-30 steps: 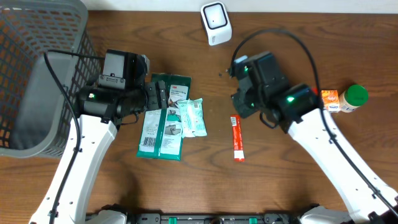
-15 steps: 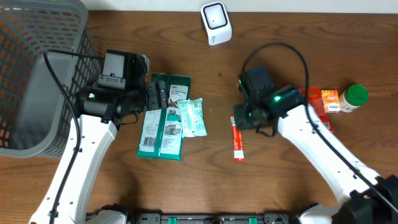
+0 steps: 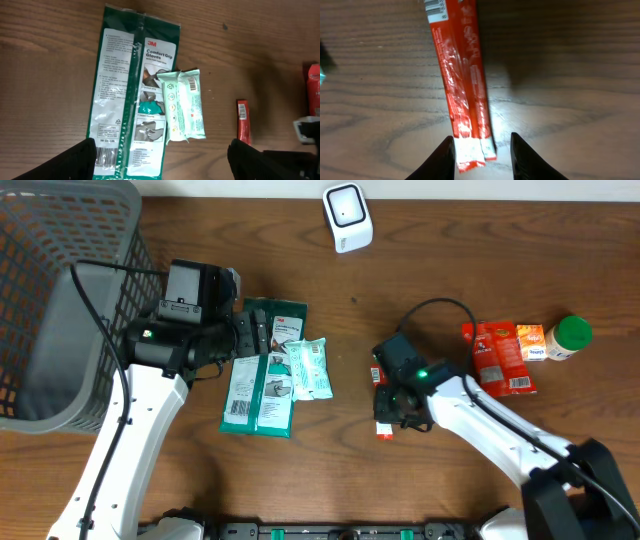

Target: Scan the item barcode

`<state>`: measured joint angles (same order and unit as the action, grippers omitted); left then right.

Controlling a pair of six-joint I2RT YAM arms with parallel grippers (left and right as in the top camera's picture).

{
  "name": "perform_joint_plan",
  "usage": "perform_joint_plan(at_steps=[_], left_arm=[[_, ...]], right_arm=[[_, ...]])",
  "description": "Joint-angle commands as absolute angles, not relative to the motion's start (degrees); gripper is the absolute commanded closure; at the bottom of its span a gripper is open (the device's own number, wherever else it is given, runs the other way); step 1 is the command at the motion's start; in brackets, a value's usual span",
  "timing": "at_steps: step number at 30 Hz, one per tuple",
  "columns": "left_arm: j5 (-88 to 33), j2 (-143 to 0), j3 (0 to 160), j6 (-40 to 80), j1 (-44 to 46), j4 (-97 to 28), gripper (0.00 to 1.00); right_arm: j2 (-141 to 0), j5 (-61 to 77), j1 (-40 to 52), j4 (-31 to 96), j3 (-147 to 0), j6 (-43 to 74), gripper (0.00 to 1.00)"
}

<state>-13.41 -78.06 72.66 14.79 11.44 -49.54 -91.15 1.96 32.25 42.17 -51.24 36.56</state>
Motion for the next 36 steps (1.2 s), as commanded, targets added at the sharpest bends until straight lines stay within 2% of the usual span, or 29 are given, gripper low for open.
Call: perform_joint_plan(at_steps=[1, 3, 6, 10, 15, 20, 21, 23, 24, 28, 33, 36], left_arm=[[-13.47, -78.35, 72.64, 14.26, 11.27, -49.69, 0.15], [-13.47, -78.35, 72.64, 14.26, 11.27, -49.69, 0.16], [-13.47, -78.35, 72.64, 14.26, 11.27, -49.69, 0.15], [-13.47, -78.35, 72.64, 14.26, 11.27, -49.69, 0.16], [-13.47, -78.35, 72.64, 14.26, 11.27, -49.69, 0.15], [-13.47, -78.35, 72.64, 14.26, 11.27, -49.69, 0.15], [-13.47, -78.35, 72.64, 14.26, 11.27, -49.69, 0.15], [-13.47, -78.35, 72.64, 14.26, 11.27, -49.69, 0.16], [-13.47, -78.35, 72.64, 14.26, 11.27, -49.69, 0.15], [-13.47, -78.35, 72.64, 14.26, 11.27, -49.69, 0.15], [-13.47, -78.35, 72.64, 14.26, 11.27, -49.69, 0.16], [-13.47, -78.35, 72.64, 14.26, 11.27, -49.69, 0.16]], right_arm=[[-94.89, 1.83, 33.06, 40.8, -51.0, 37.63, 0.69], [-96.66, 1.83, 33.43, 39.83, -51.0, 37.63, 0.71], [-98.41, 1.76, 33.52, 38.85, -51.0, 37.39, 0.88], [-98.45, -0.97, 32.84, 37.41, -51.92, 31.27, 0.98], [-98.48, -13.28, 31.51, 34.22, -54.0, 9.65, 0.99], [-98.48, -17.91, 31.27, 28.82, -54.0, 2.39, 0.99], [-98.48, -17.93, 31.27, 28.34, -54.0, 2.46, 0.95], [-98.45, -17.91, 31.27, 28.01, -54.08, 2.52, 0.78], [-98.35, -17.74, 31.16, 28.18, -54.39, 2.55, 0.75], [-97.91, -13.02, 29.58, 34.65, -59.53, 2.5, 0.51], [-97.91, -5.78, 25.36, 44.16, -68.01, 2.48, 0.49], [-97.91, 0.34, 22.5, 45.56, -69.17, 2.48, 0.52]])
